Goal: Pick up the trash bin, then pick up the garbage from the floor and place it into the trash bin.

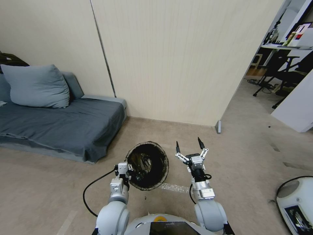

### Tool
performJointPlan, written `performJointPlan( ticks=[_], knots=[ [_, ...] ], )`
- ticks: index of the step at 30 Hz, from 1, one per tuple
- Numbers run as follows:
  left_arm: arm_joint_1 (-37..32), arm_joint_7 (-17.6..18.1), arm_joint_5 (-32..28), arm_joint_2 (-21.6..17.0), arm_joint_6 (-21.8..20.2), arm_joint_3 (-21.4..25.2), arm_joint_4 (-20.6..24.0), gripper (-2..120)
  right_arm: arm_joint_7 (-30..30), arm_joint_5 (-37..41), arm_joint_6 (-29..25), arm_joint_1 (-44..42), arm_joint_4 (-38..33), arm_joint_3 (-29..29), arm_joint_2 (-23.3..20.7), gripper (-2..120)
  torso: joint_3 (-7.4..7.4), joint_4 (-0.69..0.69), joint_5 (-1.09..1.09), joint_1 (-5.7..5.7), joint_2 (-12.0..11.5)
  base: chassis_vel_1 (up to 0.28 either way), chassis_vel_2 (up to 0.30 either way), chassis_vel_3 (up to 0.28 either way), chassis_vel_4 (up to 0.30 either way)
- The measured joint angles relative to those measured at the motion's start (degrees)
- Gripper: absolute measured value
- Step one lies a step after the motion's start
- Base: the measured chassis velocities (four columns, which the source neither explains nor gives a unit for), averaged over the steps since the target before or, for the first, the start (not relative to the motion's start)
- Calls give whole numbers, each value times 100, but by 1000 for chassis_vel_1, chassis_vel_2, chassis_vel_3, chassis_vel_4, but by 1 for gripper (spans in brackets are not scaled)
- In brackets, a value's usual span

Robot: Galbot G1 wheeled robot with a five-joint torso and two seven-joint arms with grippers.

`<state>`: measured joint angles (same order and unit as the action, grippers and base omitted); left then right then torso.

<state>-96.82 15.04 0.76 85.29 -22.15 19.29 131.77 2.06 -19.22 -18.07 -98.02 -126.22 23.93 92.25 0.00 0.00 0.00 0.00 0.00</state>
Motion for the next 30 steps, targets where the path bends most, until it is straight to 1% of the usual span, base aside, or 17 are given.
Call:
performJointPlan(
  ticks=[11,18,23,30],
  knots=[
    [33,65,-35,6,-3,-27,-62,1,28,61,-150,-100,149,22,-9,100,0,0,0,0,0,0,0,0,0],
    [21,96,-35,9,7,-32,-80,1,5,188,-82,-49,173,19,-14,100,0,0,0,0,0,0,0,0,0],
    [16,106,-59,20,7,-44,-89,1,-119,331,-117,-46,177,10,-14,100,0,0,0,0,0,51,52,54,55],
    [-36,108,-95,27,1,-51,-78,1,-102,307,-257,-17,284,-23,-13,100,0,0,0,0,0,74,65,72,73]
  ],
)
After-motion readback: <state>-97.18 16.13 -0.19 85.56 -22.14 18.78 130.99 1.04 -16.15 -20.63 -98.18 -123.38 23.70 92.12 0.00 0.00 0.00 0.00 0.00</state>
